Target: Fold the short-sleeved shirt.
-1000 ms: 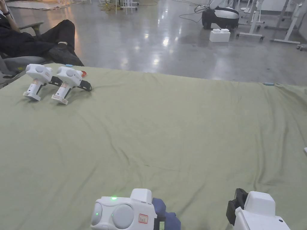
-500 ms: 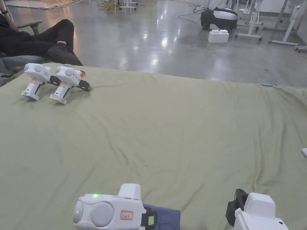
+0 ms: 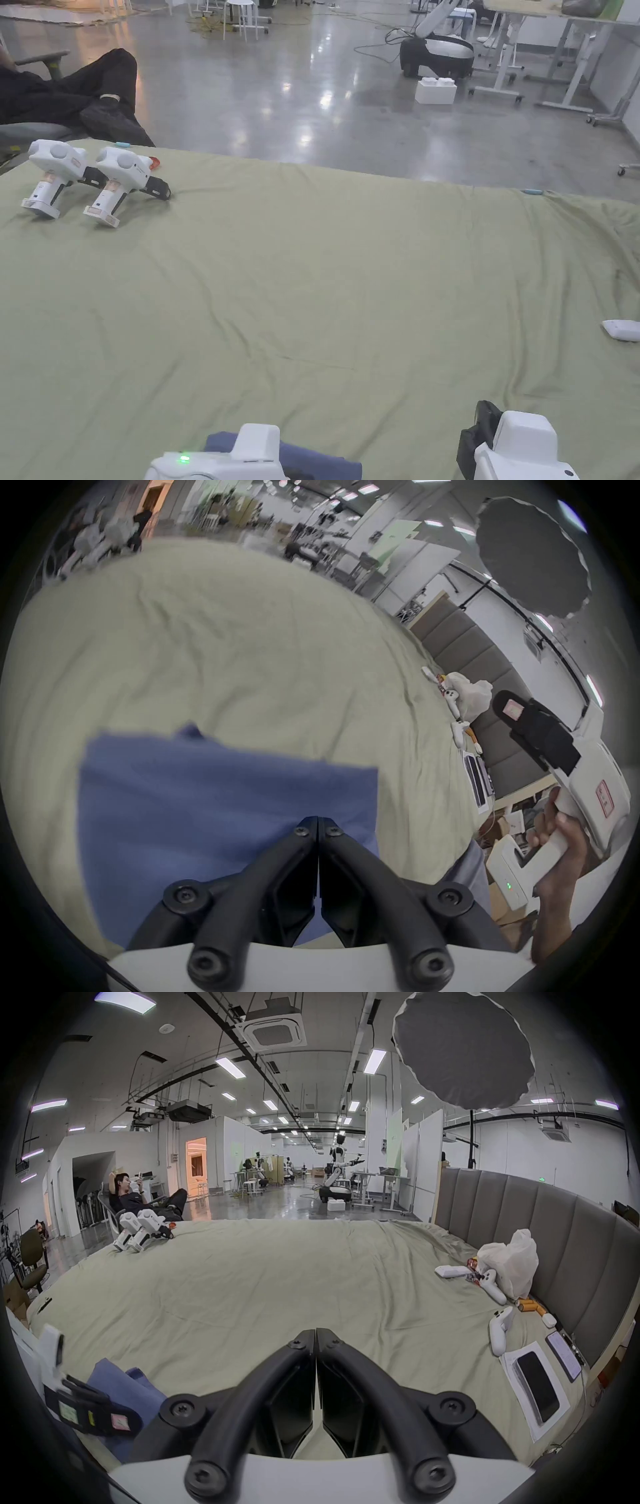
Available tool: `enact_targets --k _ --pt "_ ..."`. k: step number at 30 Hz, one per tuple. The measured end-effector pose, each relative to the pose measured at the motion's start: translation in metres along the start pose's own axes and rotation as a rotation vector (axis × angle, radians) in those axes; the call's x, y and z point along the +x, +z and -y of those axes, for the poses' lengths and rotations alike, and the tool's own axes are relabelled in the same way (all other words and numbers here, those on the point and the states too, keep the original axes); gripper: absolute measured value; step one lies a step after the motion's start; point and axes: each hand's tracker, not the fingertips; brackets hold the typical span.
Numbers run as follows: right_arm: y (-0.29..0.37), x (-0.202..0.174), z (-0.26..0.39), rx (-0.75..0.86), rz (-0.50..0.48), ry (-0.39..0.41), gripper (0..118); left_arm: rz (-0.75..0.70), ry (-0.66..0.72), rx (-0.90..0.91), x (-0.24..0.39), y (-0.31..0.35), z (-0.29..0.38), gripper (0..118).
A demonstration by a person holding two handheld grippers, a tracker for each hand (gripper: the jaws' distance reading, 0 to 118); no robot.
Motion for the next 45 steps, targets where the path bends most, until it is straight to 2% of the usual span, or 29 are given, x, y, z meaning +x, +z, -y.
enact_targets --k 5,11,18,25,28,33,37,41,45 --pt "-0.001 -0.005 -0.018 0.069 0.011 -0.012 0 -0.082 -0.137 0.258 0.008 0.042 -0.031 1" --pt "-0.004 -0.018 -0.044 0.146 0.026 -0.002 0 -0.305 -0.277 0.603 0.017 0.071 -0.053 1" --pt "-0.005 -0.024 -0.074 0.236 0.056 -0.004 0 -0.538 -0.263 0.884 0.016 0.093 -0.069 1" --pt "0.002 -0.020 -0.077 0.261 0.075 0.016 0 -0.608 -0.316 0.884 0.005 0.103 -0.068 1" --pt "0.013 -0.023 -0.066 0.240 0.067 -0.022 0 -0.607 -0.316 0.854 -0.004 0.108 -0.063 1" --pt "0.026 -0.057 -0.027 0.101 -0.075 0.031 0 -0.600 -0.286 0.822 -0.024 0.119 -0.047 1" --pt "0.027 -0.102 0.019 -0.042 -0.213 0.109 0 -0.620 -0.268 0.779 -0.042 0.125 -0.028 1" --pt "0.013 -0.129 0.059 -0.163 -0.312 0.095 0 -0.603 -0.185 0.681 -0.067 0.126 -0.008 1" --pt "-0.005 -0.136 0.086 -0.254 -0.260 0.110 0 -0.527 -0.122 0.544 -0.090 0.120 0.009 1"
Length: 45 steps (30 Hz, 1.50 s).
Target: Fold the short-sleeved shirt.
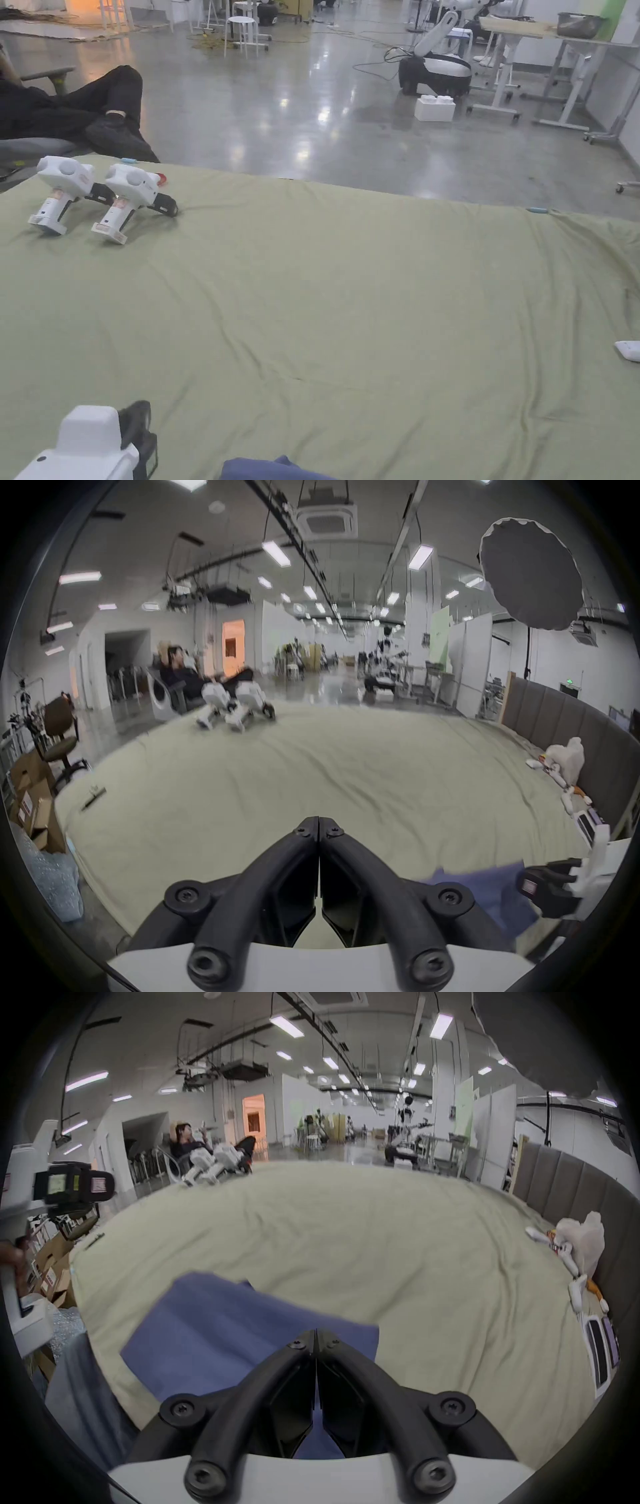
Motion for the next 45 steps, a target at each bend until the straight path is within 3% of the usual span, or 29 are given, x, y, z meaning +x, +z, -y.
enact_targets --k 4,6,9,10,11,13,14,19,21,23,25,30,33,39,45 --pt "-0.015 0.014 0.019 -0.068 0.008 -0.048 0 0.139 0.069 -0.146 -0.012 -0.010 0.016 2" --pt "-0.010 0.015 0.017 -0.055 0.004 -0.040 0 0.231 0.123 -0.235 -0.019 -0.019 0.019 9" --pt "-0.011 0.012 0.014 -0.061 0.004 -0.005 0 0.416 0.223 -0.348 -0.028 -0.037 0.025 44" --pt "-0.011 0.013 0.014 -0.061 0.003 -0.007 0 0.468 0.256 -0.378 -0.030 -0.044 0.027 63" --pt "-0.011 0.013 0.015 -0.062 0.001 -0.011 0 0.517 0.295 -0.417 -0.031 -0.053 0.030 76" --pt "-0.012 0.013 0.014 -0.062 0.000 -0.011 0 0.587 0.329 -0.512 -0.030 -0.067 0.034 94" --pt "-0.012 0.014 0.016 -0.063 -0.001 -0.008 0 0.645 0.350 -0.536 -0.030 -0.074 0.038 95" --pt "-0.013 0.016 0.018 -0.060 -0.009 -0.008 0 0.800 0.565 -0.669 -0.028 -0.115 0.065 94" --pt "-0.013 0.016 0.018 -0.057 -0.009 -0.007 0 0.844 0.656 -0.744 -0.023 -0.130 0.078 89" --pt "-0.012 0.015 0.017 -0.057 -0.010 -0.003 0 0.900 0.689 -0.751 -0.018 -0.140 0.085 72" --pt "-0.012 0.017 0.017 -0.060 -0.012 -0.009 0 0.850 0.661 -0.741 0.010 -0.106 0.064 50" --pt "-0.012 0.017 0.017 -0.055 -0.020 -0.009 0 0.845 0.633 -0.721 0.007 -0.090 0.058 27" --pt "-0.011 0.012 0.017 -0.046 -0.006 0.038 0 0.849 0.593 -0.692 0.005 -0.093 0.054 23" --pt "-0.001 0.018 -0.006 0.022 0.001 0.049 0 0.843 0.545 -0.650 -0.014 -0.096 0.029 22" --pt "0.020 0.051 -0.066 0.185 0.085 0.072 0 0.739 0.458 -0.554 -0.088 -0.087 -0.022 21"
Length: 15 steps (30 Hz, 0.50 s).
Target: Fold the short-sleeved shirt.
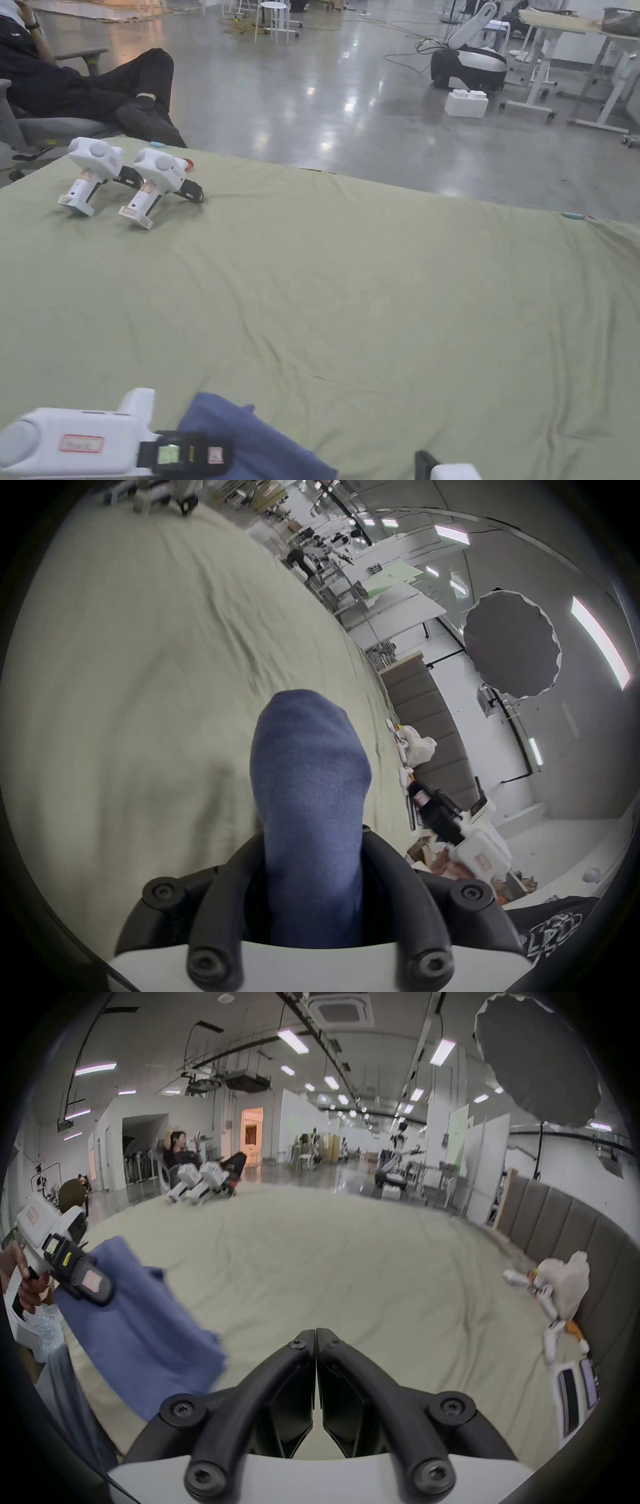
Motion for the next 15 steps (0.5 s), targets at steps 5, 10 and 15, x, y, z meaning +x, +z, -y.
enact_targets --k 5,10,15 --pt "0.004 0.042 -0.048 0.104 0.083 -0.043 0 -0.155 -0.018 0.112 -0.013 0.082 -0.032 21" --pt "0.005 0.079 -0.080 0.166 0.157 -0.072 0 -0.315 0.000 0.195 -0.039 0.154 -0.060 21" --pt "0.009 0.105 -0.096 0.189 0.208 -0.108 0 -0.487 0.041 0.302 -0.065 0.193 -0.070 21"
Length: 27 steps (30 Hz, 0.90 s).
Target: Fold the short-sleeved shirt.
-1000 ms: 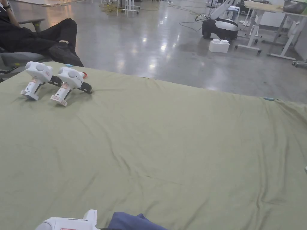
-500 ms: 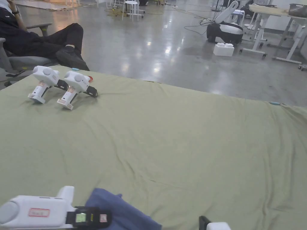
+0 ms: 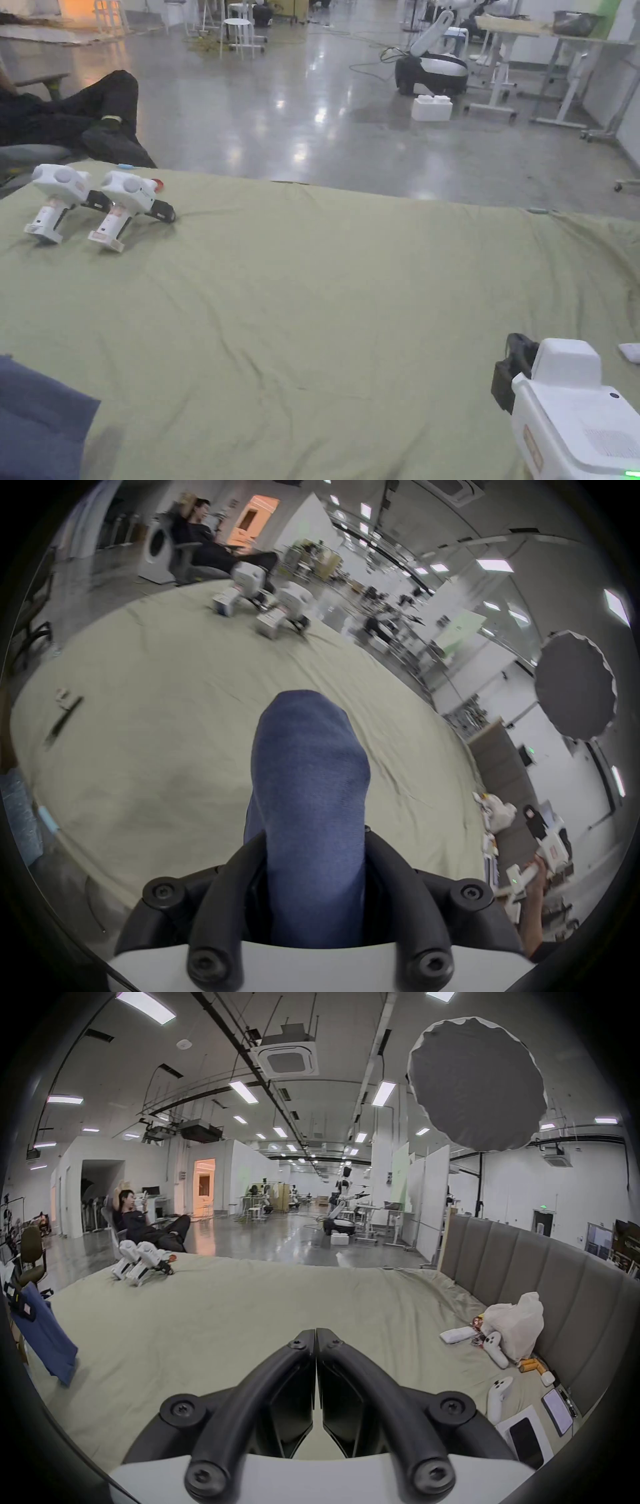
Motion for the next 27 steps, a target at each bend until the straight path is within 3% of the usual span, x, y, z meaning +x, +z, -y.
enact_targets --k 6,11,12,14,16,18,23,27 --pt "0.000 0.012 0.001 -0.008 0.029 -0.011 0 -0.100 0.064 0.021 -0.032 -0.001 -0.006 21" --pt "0.003 0.010 0.010 -0.031 0.031 -0.008 0 -0.264 0.096 0.010 -0.053 -0.012 -0.007 22" --pt "0.003 0.010 0.011 -0.037 0.030 -0.009 0 -0.292 0.093 0.007 -0.006 0.009 0.014 23" --pt "0.003 0.009 0.012 -0.051 0.027 -0.015 0 -0.351 0.045 0.011 0.008 0.012 0.023 36" --pt "0.004 0.009 0.013 -0.054 0.017 -0.033 0 -0.417 0.003 0.024 0.016 0.016 0.022 60" --pt "0.004 0.006 0.013 -0.056 0.016 -0.025 0 -0.482 -0.055 0.036 0.029 0.019 0.024 72" --pt "0.003 0.003 0.014 -0.057 0.007 -0.020 0 -0.699 -0.250 0.160 0.057 0.032 0.023 75" --pt "0.003 0.002 0.016 -0.058 0.002 -0.024 0 -0.635 -0.292 0.292 0.085 0.043 0.020 75"
